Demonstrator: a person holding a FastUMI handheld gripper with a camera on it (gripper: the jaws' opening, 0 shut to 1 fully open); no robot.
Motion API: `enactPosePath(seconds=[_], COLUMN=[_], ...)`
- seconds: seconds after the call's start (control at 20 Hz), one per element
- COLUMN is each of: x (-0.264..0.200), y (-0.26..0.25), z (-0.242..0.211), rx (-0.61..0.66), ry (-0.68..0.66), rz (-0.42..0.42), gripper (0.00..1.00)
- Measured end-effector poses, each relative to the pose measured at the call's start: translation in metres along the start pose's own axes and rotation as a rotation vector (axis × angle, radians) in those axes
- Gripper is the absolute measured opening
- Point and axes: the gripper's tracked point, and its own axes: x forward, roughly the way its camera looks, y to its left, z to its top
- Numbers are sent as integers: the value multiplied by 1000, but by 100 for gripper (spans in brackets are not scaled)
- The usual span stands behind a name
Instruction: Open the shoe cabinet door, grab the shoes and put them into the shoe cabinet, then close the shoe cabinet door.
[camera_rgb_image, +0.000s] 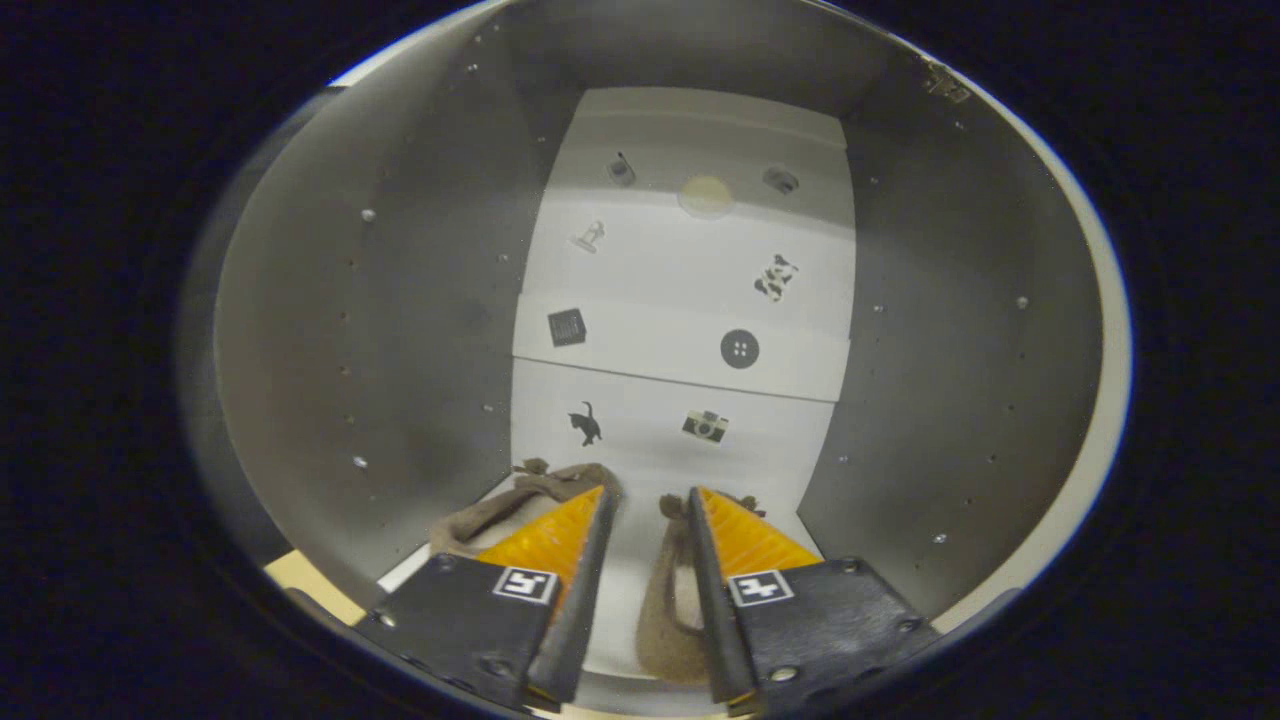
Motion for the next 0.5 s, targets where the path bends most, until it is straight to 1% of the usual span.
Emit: enactPosePath(seconds=[0.15, 0.25, 0.3, 0.4, 0.5], x=[-42, -73, -93, -133, -179], y=[10, 15, 17, 17, 20], z=[10, 13, 17, 28, 34], rx=[43, 45, 37, 8, 15], ry=[-37, -43, -58, -89, -84], rz=[16, 11, 5, -34, -59], gripper=[75, 93, 100, 100, 100])
